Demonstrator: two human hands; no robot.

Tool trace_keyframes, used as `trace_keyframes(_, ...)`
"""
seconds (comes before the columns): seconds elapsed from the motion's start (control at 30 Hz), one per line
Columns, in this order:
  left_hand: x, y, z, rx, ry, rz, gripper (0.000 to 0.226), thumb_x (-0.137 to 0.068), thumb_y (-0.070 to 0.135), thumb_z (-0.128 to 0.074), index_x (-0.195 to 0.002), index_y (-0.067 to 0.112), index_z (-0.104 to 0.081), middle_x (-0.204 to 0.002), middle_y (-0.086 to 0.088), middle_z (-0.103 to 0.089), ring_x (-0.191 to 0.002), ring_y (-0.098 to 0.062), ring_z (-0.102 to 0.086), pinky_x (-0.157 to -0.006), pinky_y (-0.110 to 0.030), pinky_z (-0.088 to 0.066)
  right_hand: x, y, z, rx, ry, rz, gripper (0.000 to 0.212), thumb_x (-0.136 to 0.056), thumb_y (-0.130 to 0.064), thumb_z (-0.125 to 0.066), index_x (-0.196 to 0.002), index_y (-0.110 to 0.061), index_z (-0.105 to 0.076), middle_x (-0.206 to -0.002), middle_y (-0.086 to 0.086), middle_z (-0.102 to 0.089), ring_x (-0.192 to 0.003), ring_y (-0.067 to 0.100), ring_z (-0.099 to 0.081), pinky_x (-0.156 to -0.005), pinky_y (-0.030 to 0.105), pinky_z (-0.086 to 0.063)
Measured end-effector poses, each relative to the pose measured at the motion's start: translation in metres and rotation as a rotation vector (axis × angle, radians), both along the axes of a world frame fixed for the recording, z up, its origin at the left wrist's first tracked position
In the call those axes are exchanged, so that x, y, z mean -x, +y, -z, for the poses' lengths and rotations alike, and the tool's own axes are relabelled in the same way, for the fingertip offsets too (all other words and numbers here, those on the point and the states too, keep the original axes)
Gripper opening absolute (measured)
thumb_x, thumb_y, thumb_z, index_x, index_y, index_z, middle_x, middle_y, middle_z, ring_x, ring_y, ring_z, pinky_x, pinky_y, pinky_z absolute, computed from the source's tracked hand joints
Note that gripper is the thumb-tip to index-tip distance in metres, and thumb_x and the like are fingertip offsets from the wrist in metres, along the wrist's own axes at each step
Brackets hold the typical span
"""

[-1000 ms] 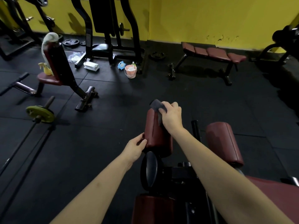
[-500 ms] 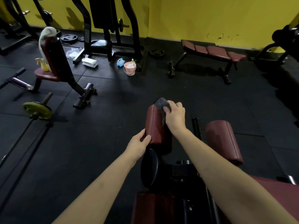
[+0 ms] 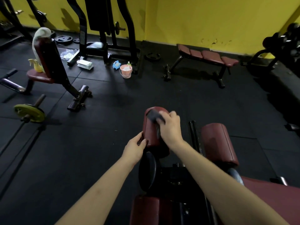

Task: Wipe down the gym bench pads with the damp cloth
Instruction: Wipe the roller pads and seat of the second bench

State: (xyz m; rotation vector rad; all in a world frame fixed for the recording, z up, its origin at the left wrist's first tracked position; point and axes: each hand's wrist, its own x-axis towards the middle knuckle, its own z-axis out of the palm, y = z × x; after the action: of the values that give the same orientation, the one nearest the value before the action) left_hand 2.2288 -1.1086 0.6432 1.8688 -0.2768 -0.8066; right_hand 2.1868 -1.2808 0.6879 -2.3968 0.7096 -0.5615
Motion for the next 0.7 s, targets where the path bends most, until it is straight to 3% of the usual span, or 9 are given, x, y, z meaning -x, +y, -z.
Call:
trace_keyframes(0.17, 0.001, 0.003, -0.005, -0.06, -0.012, -0.016, 0.055, -0.089, 0.055, -0.054, -0.144, 0.053, -0.047, -0.139, 0.018, -0.062, -0.128, -0.011, -0.059, -0.115, -0.048, -0.042, -0.042, -0.034, -0.007, -0.096, 0.018, 0.09, 0.034, -0.106, -0.031, -0.052, -0.137, -0.019, -0.059, -0.118, 0.009, -0.049, -0.113, 0.029, -0.047, -0.1, 0.038, -0.044)
trace_keyframes(0.27, 0.01, -0.001, -0.03, -0.223, -0.218, 0.006, 0.049, -0.103, 0.05, -0.049, -0.15, 0.051, -0.039, -0.158, 0.022, -0.037, -0.142, -0.012, -0.044, -0.118, -0.051, -0.03, -0.007, -0.016, -0.002, -0.111, -0.012, 0.09, 0.034, -0.103, -0.026, -0.057, -0.137, -0.018, -0.062, -0.112, 0.006, -0.049, -0.109, 0.029, -0.052, -0.096, 0.034, -0.044)
trace_keyframes(0.33, 0.014, -0.004, -0.04, -0.272, -0.29, 0.049, 0.049, -0.105, 0.051, -0.045, -0.153, 0.046, -0.038, -0.162, 0.022, -0.033, -0.145, -0.013, -0.039, -0.117, -0.052, -0.029, 0.029, 0.006, 0.003, -0.101, -0.01, 0.083, 0.032, -0.102, -0.023, -0.061, -0.133, -0.018, -0.064, -0.105, 0.003, -0.047, -0.104, 0.027, -0.053, -0.087, 0.028, -0.039)
trace_keyframes(0.47, 0.014, -0.008, -0.029, -0.301, -0.306, 0.11, 0.056, -0.102, 0.059, -0.045, -0.155, 0.045, -0.034, -0.159, 0.02, -0.039, -0.141, -0.017, -0.046, -0.115, -0.052, -0.034, 0.071, 0.031, 0.014, -0.071, -0.005, 0.011, 0.029, -0.1, -0.022, -0.064, -0.129, -0.025, -0.065, -0.099, -0.004, -0.044, -0.098, 0.022, -0.052, -0.085, 0.031, -0.046)
trace_keyframes(0.6, 0.006, -0.003, -0.008, -0.141, -0.137, 0.008, 0.05, -0.097, 0.058, -0.048, -0.147, 0.055, -0.042, -0.134, 0.016, -0.066, -0.12, -0.009, -0.063, -0.107, -0.043, -0.05, 0.021, 0.01, 0.008, -0.004, -0.024, -0.048, 0.026, -0.102, -0.026, -0.059, -0.127, -0.022, -0.065, -0.105, -0.001, -0.044, -0.105, 0.022, -0.045, -0.095, 0.032, -0.043)
trace_keyframes(0.7, 0.005, -0.001, -0.002, -0.091, -0.049, -0.003, 0.055, -0.094, 0.06, -0.047, -0.148, 0.052, -0.042, -0.136, 0.015, -0.065, -0.122, -0.007, -0.062, -0.108, -0.04, -0.049, -0.025, -0.022, -0.002, -0.136, -0.047, 0.067, 0.035, -0.104, -0.03, -0.056, -0.137, -0.019, -0.061, -0.113, 0.002, -0.047, -0.113, 0.024, -0.048, -0.102, 0.036, -0.043)
